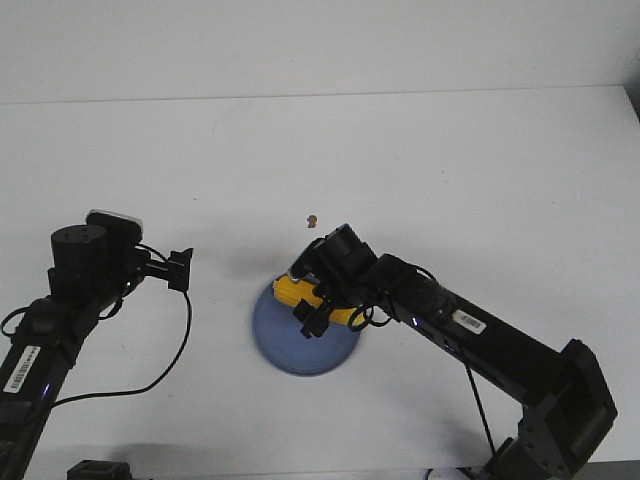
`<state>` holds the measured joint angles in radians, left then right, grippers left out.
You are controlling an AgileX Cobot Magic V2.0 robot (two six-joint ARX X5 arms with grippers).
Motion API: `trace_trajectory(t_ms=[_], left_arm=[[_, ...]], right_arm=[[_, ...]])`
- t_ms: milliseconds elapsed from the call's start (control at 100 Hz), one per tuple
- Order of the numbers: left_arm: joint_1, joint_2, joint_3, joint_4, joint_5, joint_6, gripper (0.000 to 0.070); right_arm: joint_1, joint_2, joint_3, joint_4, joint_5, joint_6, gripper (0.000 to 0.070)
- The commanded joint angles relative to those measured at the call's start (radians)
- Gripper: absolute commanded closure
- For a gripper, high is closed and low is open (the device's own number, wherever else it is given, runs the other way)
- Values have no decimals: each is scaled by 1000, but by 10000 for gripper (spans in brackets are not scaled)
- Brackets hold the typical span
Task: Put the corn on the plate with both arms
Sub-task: 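Carry the corn with the right gripper and lower it onto the plate, then open the right gripper and lift it away from the corn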
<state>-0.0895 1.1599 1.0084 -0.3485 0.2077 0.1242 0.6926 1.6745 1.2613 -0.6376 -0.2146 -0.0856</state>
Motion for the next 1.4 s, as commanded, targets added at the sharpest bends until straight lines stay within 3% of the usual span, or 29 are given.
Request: trace_trajectory(t_ms=[0,210,310,610,780,900,1140,1390], left_arm=[[0,10,11,3,-1,-17,33],[3,10,11,-3,-1,-39,33],[18,9,11,-3,-1,-66,33],[80,-33,11,-6,-1,-97,33],[103,-89,9,3,3,-106,33],[103,-152,-21,40,4,-110,33],[103,-371,-232,185,2,-119,33],[103,-614,-418,215,-6,-176,33]], right_arm=[[0,2,14,10,8,23,198],[-88,-113,14,68,18,61,198],[-159,-197,14,89,71,58,198],[-476,-436,-5,80,103,29,198],[-673,-601,-130,143,98,29,198],[-778,-749,-278,227,51,43,198],[-829,-1060,-566,393,30,63,198],[-829,-1305,-733,414,35,60,198]])
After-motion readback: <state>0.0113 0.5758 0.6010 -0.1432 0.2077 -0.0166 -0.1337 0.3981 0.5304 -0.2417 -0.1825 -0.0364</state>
